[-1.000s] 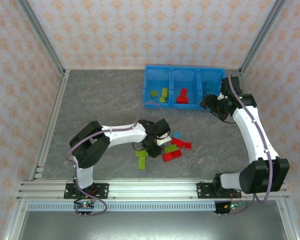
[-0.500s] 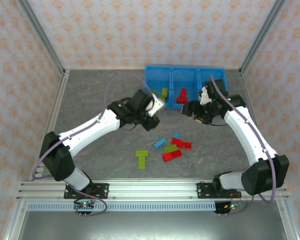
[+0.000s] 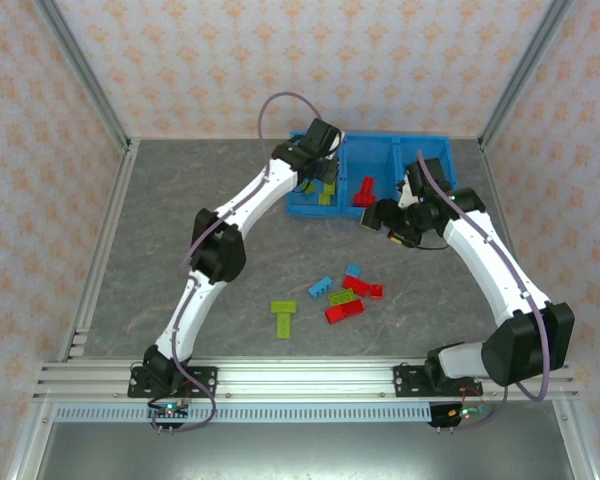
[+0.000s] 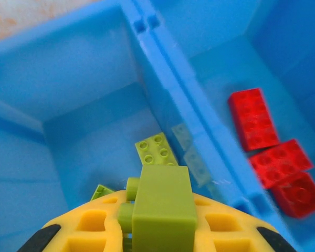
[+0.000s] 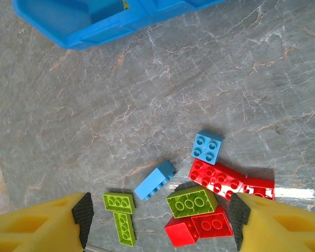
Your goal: Sort the legos into containers by color
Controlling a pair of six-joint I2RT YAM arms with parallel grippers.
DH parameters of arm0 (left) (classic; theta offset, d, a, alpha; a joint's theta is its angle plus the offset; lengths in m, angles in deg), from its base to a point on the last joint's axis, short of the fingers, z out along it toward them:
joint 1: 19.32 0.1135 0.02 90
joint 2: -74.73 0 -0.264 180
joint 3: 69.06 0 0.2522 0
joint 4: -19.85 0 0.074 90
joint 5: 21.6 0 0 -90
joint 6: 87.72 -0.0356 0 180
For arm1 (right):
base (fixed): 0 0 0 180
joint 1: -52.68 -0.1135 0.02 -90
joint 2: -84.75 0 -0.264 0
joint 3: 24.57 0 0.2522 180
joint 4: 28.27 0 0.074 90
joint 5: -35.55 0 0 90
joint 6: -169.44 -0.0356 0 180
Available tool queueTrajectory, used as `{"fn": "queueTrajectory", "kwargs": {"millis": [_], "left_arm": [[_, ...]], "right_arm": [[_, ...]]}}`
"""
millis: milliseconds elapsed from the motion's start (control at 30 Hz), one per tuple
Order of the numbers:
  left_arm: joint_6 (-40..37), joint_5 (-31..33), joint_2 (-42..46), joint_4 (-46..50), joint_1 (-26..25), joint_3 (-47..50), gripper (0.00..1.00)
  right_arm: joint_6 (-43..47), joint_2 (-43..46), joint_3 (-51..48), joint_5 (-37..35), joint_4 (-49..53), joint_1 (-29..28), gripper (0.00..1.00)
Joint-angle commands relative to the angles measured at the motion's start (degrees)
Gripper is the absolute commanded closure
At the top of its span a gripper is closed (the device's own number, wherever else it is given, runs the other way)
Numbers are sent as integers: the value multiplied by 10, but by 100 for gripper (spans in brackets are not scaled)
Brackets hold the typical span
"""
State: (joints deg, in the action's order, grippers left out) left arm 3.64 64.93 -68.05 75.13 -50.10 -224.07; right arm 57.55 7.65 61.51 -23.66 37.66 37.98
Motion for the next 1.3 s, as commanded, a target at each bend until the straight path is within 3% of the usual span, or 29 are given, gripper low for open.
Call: {"fn": "queueTrajectory", "kwargs": {"millis": [0,133,433,600,800,900,1067,1267], "left_arm": [[17,20,6,26,10,-33,75],[14,17,29,12,12,-6,61],[22,-19,186,-74,12,188,61],[11,-75,355,-130,11,346,61],[-75,-120,539,-121,1,520,61],[-125,-160,609,-104,-8,594,61],[-212,-227,675,-82,-20,687,60],[-241,-261,704,-56,-24,723,57]], "right_arm": [[-19,5,12,-20,-16,0,29],[-18,-3,16,-19,-20,0,29],[-31,-7,8,-40,-13,-2,29],[-53,12,-27,-145,23,-34,29],[-116,46,-131,-219,18,-102,30],[-131,42,-175,-213,-1,-125,30],[-113,-22,-197,-217,-27,-159,32],[-94,-72,-209,-227,-70,-162,42]]}}
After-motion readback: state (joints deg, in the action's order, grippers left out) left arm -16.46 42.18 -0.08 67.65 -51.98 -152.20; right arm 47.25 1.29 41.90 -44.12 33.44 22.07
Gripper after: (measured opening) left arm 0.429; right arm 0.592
